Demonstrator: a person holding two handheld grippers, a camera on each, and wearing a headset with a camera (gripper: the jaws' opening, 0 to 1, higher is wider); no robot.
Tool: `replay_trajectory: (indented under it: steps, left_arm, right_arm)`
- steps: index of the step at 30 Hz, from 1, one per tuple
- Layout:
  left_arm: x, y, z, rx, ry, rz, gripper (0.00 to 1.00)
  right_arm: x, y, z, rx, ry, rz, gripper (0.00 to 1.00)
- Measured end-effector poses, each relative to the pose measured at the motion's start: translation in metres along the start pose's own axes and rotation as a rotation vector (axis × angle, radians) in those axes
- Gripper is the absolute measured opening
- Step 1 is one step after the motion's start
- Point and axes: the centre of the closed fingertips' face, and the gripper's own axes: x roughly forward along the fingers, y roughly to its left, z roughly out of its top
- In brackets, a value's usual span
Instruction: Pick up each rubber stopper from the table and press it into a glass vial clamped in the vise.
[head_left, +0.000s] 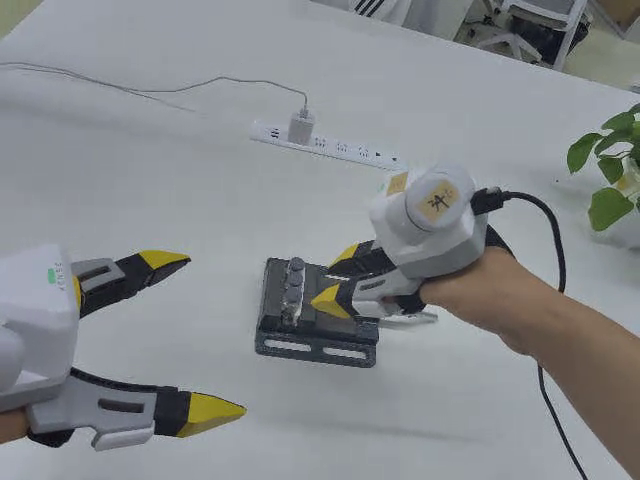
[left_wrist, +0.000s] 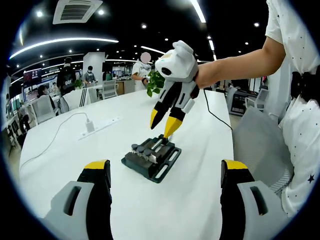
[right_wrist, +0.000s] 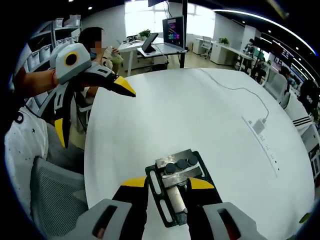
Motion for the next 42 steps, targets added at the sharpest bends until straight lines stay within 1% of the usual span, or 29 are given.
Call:
replay_trajectory:
  steps: [1, 6, 10, 13, 20, 22, 25, 31, 36, 42]
  left_arm:
    - [0.001, 0.000, 0.000, 0.006, 0.004, -0.003, 0.91]
    - [0.006, 0.004, -0.001, -0.004, 0.009, -0.005, 0.93]
    - [0.010, 0.007, -0.003, -0.014, 0.014, -0.007, 0.95]
    - [0.013, 0.010, -0.006, -0.015, 0.028, -0.006, 0.96]
    - [0.018, 0.015, -0.009, -0.034, 0.039, -0.008, 0.98]
    - [0.020, 0.015, -0.012, -0.035, 0.048, -0.012, 0.98]
    - [0.022, 0.015, -0.013, -0.035, 0.055, -0.016, 0.98]
    - [0.025, 0.017, -0.019, -0.044, 0.071, -0.019, 0.98]
    - [0.027, 0.017, -0.023, -0.044, 0.084, -0.024, 0.99]
    - [0.026, 0.019, -0.026, -0.043, 0.095, -0.023, 0.99]
  right_arm:
    - [-0.003, -0.001, -0.001, 0.004, -0.022, -0.008, 0.27]
    - [-0.014, -0.005, -0.014, 0.035, -0.066, -0.034, 0.34]
    - [-0.020, -0.007, -0.023, 0.065, -0.106, -0.041, 0.38]
    - [-0.024, -0.008, -0.032, 0.073, -0.125, -0.046, 0.42]
    - [-0.030, -0.011, -0.046, 0.110, -0.173, -0.059, 0.50]
    - [-0.032, -0.010, -0.050, 0.120, -0.186, -0.058, 0.54]
    - [-0.033, -0.010, -0.056, 0.128, -0.190, -0.062, 0.56]
    - [-0.033, -0.009, -0.065, 0.145, -0.219, -0.068, 0.62]
    - [-0.032, -0.002, -0.070, 0.146, -0.237, -0.052, 0.70]
    - [-0.033, -0.002, -0.072, 0.160, -0.248, -0.049, 0.72]
